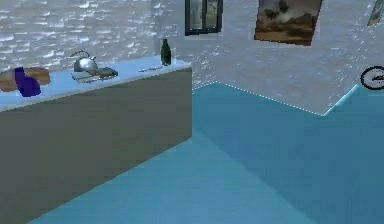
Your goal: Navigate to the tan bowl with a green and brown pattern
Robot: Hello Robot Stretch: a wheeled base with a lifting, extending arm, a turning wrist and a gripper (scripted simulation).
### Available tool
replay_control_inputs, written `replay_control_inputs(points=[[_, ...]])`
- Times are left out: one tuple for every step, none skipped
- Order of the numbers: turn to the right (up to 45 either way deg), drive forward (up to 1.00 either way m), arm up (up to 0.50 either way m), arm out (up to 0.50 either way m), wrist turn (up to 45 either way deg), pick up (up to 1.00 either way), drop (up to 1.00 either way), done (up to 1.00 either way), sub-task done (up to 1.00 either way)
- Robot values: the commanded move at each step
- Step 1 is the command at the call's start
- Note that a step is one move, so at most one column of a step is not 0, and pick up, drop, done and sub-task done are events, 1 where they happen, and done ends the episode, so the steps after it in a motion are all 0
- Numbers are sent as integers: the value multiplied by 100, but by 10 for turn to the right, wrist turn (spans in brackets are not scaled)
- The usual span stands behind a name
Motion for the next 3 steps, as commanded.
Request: replay_control_inputs(points=[[450,0,0,0,0,0,0,0,0],[90,0,0,0,0,0,0,0,0],[0,20,0,0,0,0,0,0,0]])
